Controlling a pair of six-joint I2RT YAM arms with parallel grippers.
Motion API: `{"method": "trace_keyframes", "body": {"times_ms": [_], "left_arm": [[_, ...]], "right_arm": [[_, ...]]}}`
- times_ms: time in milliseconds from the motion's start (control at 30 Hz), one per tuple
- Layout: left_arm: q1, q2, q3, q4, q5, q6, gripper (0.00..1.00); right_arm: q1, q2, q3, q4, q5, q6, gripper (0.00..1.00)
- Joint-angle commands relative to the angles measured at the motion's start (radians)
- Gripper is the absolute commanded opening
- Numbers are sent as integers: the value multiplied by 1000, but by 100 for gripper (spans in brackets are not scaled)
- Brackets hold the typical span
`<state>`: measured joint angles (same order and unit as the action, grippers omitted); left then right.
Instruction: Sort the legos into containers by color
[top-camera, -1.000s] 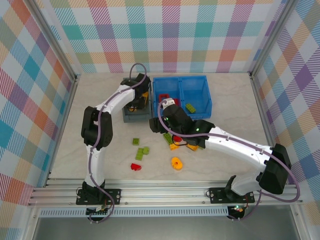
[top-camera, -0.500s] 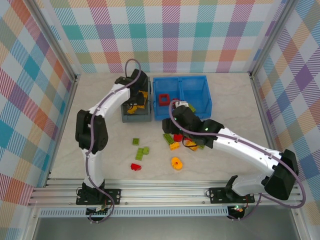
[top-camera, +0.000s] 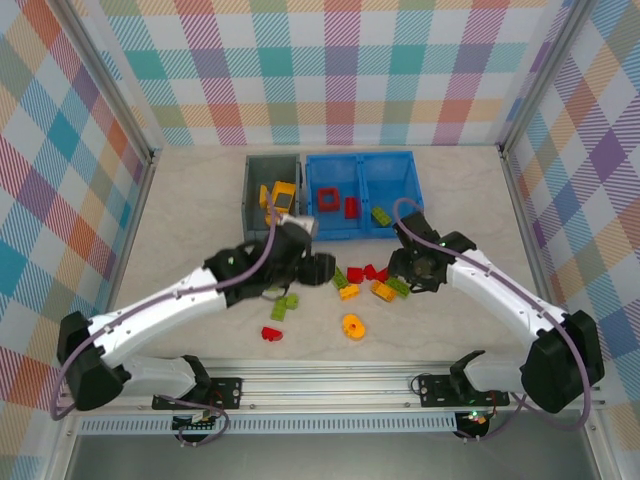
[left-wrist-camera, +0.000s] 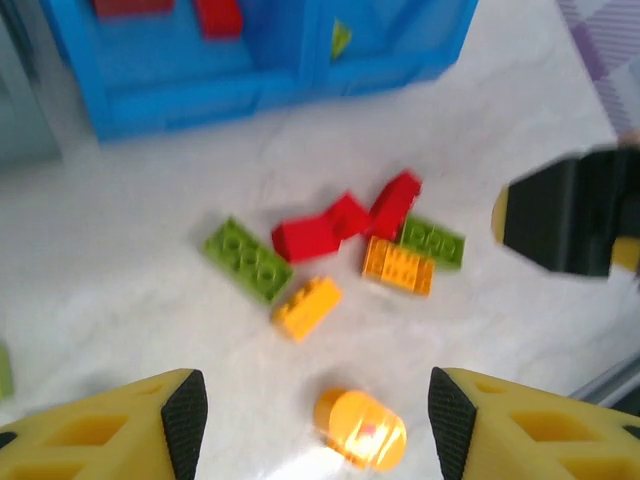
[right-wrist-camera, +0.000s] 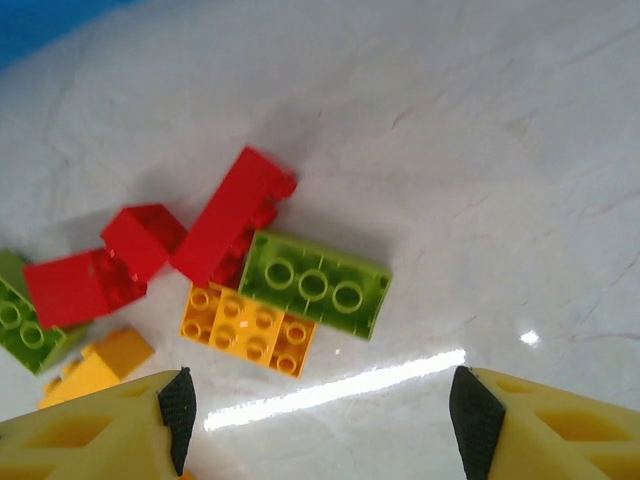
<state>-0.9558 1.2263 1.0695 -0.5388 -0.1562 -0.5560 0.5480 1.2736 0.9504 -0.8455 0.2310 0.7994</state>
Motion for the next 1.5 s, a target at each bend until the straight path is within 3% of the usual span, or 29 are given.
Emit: {"method": "trace_keyframes", "body": {"times_ms": [0,67,133,200,433,667,1000,1267,1467], "left_arm": [[-76,-137,-122,59,-159,-152,62],[-116,-216,-152,-34,-269,-211,62],[-148,-308,-153,-217,-441,-316,63],[-151,-393,-146,-395,-552,-427,63],[-153,-695,-158,-623,-682,-526,64],[-153,-749,-143,-677,-668,-512,66],[-154,-743,-164,-634,-641,-489,66],[-153,-739,-164,-602,-623,-463,66],[-153,-679,-159,-476,-546,-363,68]], "right_arm": [[40,35,-8,35,-108,-31,70],[160,69,59,64,-79,-82,73],[321,166,183,87,-43,-121,77],[412,287,294,103,-39,-128,76],[516,701,658,126,-50,-94,74],[513,941,911,69,-34,-84,78],[507,1110,1066,10,-60,-36,62],[507,1092,1039,13,-39,-10,36],[507,906,879,85,16,-22,24]]}}
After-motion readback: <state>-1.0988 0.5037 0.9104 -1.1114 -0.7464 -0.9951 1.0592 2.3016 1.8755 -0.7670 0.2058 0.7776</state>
